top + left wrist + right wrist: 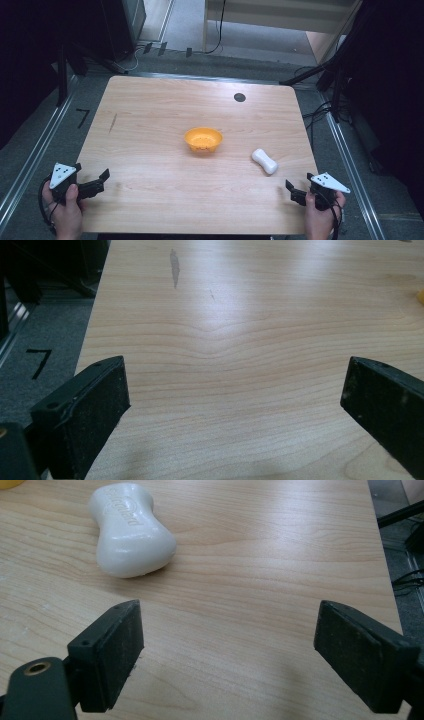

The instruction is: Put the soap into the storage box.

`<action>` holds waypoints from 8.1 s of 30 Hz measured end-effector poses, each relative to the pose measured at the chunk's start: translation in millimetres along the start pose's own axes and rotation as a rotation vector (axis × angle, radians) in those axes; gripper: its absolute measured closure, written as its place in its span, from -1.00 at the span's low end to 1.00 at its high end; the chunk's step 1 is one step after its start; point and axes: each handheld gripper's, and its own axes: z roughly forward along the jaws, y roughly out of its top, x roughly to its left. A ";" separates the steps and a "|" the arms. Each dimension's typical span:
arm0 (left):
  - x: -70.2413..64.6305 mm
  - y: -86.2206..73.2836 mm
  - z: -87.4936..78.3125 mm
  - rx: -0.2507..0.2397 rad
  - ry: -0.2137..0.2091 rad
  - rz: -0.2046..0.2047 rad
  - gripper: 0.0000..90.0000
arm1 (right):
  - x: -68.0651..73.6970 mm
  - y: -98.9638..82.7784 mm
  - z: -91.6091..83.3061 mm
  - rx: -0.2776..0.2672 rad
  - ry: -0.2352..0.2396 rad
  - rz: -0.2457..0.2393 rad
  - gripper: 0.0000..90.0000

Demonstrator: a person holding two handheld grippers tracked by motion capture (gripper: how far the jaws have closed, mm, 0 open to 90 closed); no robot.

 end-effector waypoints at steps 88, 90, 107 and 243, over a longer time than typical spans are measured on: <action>1.0 0.8 1.6 0.003 -0.006 -0.006 -1.00 | 49.1 123.0 76.6 0.509 0.225 -0.290 -0.52; 0.9 0.6 1.6 -0.001 -0.005 -0.007 -1.00 | 50.0 123.9 79.3 0.524 0.218 -0.288 -0.51; 1.5 0.6 1.0 0.001 -0.004 -0.009 -1.00 | 54.1 128.6 93.6 0.621 0.224 -0.269 -0.44; 2.2 1.0 1.9 0.007 -0.011 -0.020 -1.00 | 172.2 233.5 132.3 0.614 0.362 -0.779 0.14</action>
